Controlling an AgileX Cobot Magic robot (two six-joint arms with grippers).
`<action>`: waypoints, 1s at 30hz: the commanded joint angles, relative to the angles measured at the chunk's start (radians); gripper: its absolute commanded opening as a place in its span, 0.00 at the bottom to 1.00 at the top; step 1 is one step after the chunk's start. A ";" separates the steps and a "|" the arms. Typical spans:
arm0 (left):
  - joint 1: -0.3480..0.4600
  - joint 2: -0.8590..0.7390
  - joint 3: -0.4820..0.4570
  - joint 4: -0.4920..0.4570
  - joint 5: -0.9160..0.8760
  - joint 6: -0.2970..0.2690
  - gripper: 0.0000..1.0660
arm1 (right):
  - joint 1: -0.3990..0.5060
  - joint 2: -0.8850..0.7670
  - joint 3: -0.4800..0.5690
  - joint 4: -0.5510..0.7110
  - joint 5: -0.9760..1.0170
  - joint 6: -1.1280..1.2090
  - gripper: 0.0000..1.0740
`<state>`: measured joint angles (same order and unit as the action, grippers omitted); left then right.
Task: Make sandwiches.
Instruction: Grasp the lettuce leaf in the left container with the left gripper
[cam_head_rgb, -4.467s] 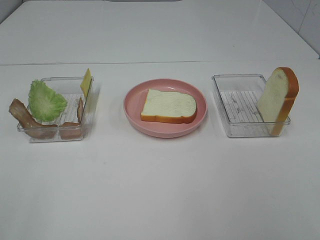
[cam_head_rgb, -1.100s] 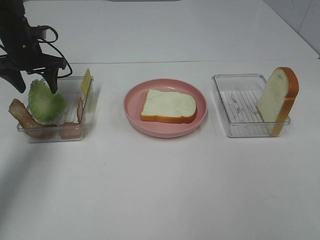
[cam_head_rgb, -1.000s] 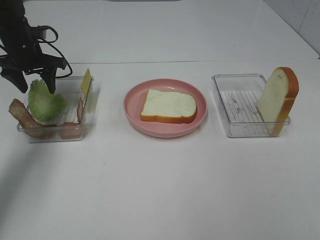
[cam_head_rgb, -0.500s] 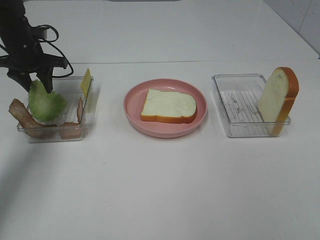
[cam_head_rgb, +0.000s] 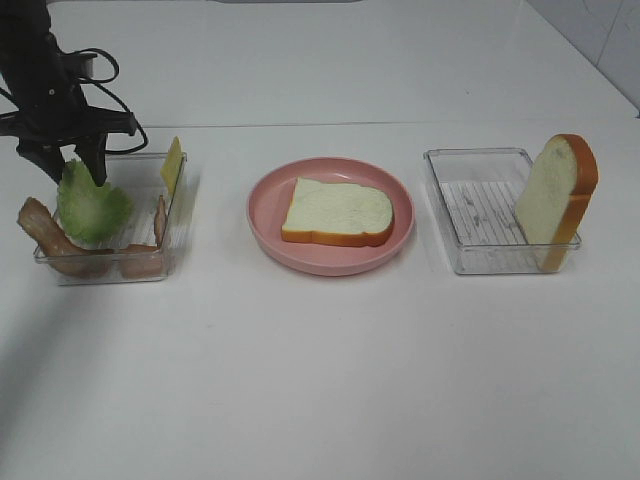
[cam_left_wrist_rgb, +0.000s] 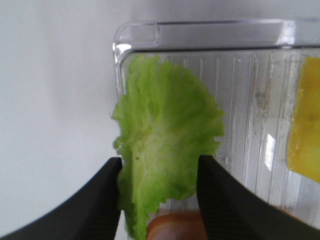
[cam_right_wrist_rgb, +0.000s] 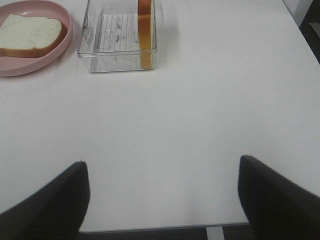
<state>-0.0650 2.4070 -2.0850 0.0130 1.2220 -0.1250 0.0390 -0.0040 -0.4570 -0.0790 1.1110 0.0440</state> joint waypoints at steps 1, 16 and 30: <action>-0.007 0.001 -0.002 0.011 0.091 -0.019 0.40 | -0.002 -0.021 0.003 0.002 -0.007 0.005 0.75; -0.007 0.001 -0.002 0.013 0.091 -0.019 0.13 | -0.002 -0.021 0.003 0.002 -0.007 0.005 0.75; -0.007 -0.003 -0.002 0.011 0.091 -0.018 0.00 | -0.002 -0.021 0.003 0.002 -0.007 0.005 0.75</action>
<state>-0.0650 2.4070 -2.0850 0.0250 1.2220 -0.1370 0.0390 -0.0040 -0.4570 -0.0790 1.1110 0.0440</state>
